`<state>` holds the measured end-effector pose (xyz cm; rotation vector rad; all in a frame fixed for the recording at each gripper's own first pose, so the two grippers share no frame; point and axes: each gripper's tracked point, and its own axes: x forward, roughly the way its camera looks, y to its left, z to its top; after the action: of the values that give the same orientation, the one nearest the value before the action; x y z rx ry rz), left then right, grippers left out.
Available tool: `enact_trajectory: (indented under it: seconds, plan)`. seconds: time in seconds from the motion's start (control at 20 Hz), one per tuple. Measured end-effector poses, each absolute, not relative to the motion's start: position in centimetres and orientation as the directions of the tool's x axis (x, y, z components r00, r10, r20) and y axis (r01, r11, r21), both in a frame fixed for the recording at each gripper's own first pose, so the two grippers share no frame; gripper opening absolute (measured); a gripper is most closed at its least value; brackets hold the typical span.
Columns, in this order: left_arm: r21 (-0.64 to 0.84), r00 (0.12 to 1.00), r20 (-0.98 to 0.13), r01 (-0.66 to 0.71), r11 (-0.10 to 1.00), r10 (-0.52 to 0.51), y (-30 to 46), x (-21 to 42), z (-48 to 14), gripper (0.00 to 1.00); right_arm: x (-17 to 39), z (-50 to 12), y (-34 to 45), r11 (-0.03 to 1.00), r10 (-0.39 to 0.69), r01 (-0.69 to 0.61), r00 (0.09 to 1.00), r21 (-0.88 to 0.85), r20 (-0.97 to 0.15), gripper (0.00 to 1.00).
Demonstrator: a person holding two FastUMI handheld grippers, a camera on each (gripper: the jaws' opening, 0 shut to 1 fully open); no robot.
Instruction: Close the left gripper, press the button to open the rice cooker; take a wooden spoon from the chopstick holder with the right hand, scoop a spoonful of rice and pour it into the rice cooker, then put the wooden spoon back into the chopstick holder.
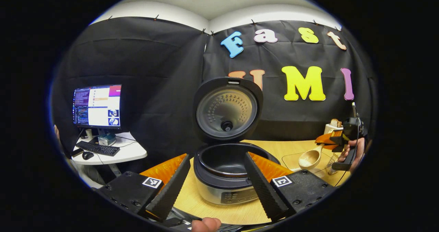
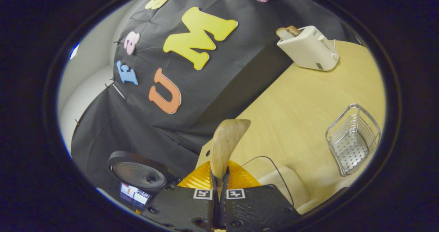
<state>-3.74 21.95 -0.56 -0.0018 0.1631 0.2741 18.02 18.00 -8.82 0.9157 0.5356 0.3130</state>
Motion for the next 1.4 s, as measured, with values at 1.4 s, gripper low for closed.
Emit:
enact_trajectory:
  seconds: [1.4]
  plan:
    - [-0.028, 0.938, -0.202, -0.293, 0.956, 0.281, 25.2, -4.9, -1.9, 1.0, 16.3, 2.9, 42.4, 0.683, 0.65, -0.453, 0.735, 0.574, -0.193, 0.0]
